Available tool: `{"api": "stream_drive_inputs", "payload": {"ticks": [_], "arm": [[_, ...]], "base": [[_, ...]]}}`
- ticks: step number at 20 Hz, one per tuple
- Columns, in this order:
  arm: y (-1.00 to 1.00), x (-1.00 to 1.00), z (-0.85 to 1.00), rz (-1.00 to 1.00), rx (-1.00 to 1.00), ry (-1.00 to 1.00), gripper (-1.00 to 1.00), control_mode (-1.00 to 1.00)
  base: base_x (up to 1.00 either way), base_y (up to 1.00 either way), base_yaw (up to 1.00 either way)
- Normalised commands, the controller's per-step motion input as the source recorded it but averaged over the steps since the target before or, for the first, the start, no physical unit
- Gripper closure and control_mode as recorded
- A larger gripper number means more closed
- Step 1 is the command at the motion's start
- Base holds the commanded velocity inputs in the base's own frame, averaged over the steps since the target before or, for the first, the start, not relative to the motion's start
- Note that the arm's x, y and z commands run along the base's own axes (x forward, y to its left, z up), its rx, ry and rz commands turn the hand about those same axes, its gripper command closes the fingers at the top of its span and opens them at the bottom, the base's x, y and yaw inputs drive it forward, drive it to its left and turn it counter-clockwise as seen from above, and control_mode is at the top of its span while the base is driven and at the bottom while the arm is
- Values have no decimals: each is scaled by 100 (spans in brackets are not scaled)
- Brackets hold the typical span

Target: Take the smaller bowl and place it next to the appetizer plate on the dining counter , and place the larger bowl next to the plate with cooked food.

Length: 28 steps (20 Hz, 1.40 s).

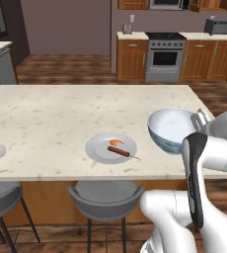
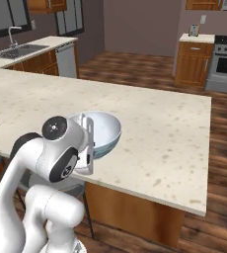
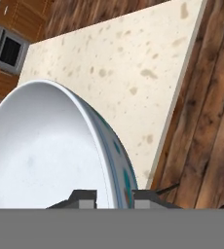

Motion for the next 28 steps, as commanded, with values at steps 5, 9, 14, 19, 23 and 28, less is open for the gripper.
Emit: {"api": "stream_drive_inputs", "payload": {"ticks": [5, 9, 14, 19, 23, 28], "arm": [[0, 28, -31, 0, 0, 0, 100, -100], [0, 29, -40, 0, 0, 0, 100, -100], [0, 29, -34, 0, 0, 0, 100, -100], [0, 36, -33, 0, 0, 0, 100, -100], [-3, 44, -34, 0, 0, 0, 100, -100], [-11, 43, -28, 0, 0, 0, 100, -100]], "base": [[0, 0, 0], [0, 0, 0], [0, 0, 0], [0, 0, 0], [0, 0, 0], [0, 0, 0]]}}
